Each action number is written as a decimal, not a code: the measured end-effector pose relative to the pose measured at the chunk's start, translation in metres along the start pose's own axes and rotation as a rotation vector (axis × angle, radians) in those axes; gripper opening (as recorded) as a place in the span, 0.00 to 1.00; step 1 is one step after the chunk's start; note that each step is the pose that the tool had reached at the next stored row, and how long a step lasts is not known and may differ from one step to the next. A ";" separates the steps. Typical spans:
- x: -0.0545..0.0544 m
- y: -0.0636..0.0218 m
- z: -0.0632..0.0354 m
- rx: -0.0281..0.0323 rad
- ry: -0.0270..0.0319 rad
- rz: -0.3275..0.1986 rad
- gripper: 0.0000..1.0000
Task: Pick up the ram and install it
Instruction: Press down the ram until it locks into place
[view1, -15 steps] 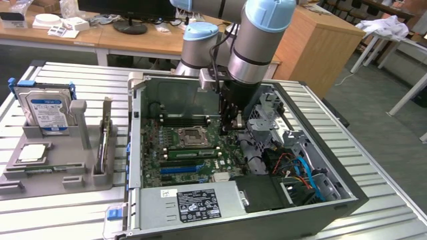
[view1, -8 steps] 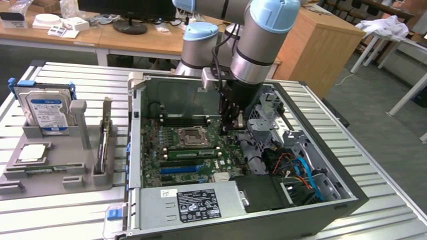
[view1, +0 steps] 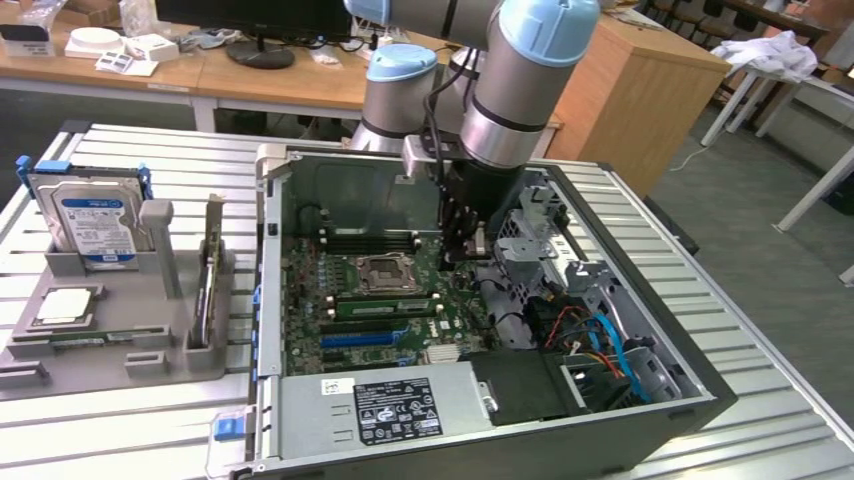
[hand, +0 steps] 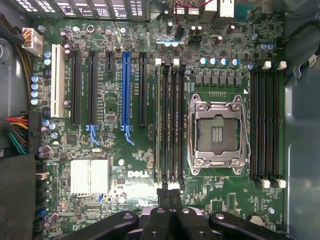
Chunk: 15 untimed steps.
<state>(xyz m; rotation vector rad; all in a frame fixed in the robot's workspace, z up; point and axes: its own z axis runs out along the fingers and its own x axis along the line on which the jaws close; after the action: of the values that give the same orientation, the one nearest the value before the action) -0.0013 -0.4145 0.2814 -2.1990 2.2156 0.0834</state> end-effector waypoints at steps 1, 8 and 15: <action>0.000 0.0003 0.0000 0.0000 0.0000 0.000 0.11; 0.001 0.0005 0.0001 0.0000 -0.0002 0.000 0.11; 0.001 0.0004 0.0007 0.0001 -0.0002 0.000 0.11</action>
<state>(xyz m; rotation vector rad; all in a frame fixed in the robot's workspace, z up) -0.0017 -0.4155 0.2807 -2.1988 2.2156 0.0836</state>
